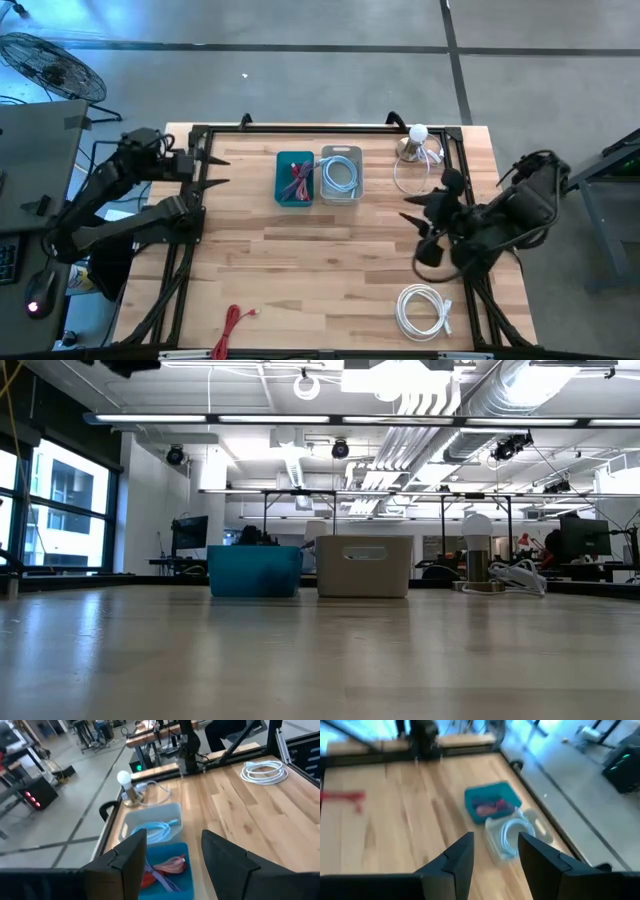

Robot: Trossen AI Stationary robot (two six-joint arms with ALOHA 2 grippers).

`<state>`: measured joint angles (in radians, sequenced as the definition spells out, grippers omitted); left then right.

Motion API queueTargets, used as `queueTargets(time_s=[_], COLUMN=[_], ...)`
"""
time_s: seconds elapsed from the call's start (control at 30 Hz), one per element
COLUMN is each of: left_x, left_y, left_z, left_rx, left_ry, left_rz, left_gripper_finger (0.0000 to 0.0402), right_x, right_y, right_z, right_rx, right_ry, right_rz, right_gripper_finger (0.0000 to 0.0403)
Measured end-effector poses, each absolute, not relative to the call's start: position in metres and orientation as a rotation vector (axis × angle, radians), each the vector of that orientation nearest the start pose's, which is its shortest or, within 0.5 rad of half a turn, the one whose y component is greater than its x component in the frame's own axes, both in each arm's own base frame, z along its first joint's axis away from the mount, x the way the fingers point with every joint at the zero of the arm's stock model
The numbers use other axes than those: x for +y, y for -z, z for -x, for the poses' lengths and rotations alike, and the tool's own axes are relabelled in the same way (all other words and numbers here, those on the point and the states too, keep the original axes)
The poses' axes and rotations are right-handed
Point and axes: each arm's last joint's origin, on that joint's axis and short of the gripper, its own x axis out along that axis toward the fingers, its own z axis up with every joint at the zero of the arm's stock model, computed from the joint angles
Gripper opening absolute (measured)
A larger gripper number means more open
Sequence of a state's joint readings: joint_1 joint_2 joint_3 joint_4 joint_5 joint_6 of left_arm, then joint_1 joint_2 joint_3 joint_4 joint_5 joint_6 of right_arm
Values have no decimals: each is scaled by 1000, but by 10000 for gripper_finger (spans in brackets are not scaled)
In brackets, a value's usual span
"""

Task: Pick & Place USB Port
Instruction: Put the white HDMI into the white bin

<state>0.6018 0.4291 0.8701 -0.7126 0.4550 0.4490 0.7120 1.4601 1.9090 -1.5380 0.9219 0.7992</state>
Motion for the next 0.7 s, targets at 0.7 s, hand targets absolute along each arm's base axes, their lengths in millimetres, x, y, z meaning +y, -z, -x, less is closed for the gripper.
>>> queueTargets(time_s=[0.7], left_x=[38], left_y=[-263], left_z=[-84], left_rx=[144], left_ry=[-8], left_rz=[-185], left_gripper_finger=[186], right_x=[138], right_y=[-266], right_z=[-170], right_rx=[890], right_ry=[188], right_rz=[-578], right_gripper_finger=[145])
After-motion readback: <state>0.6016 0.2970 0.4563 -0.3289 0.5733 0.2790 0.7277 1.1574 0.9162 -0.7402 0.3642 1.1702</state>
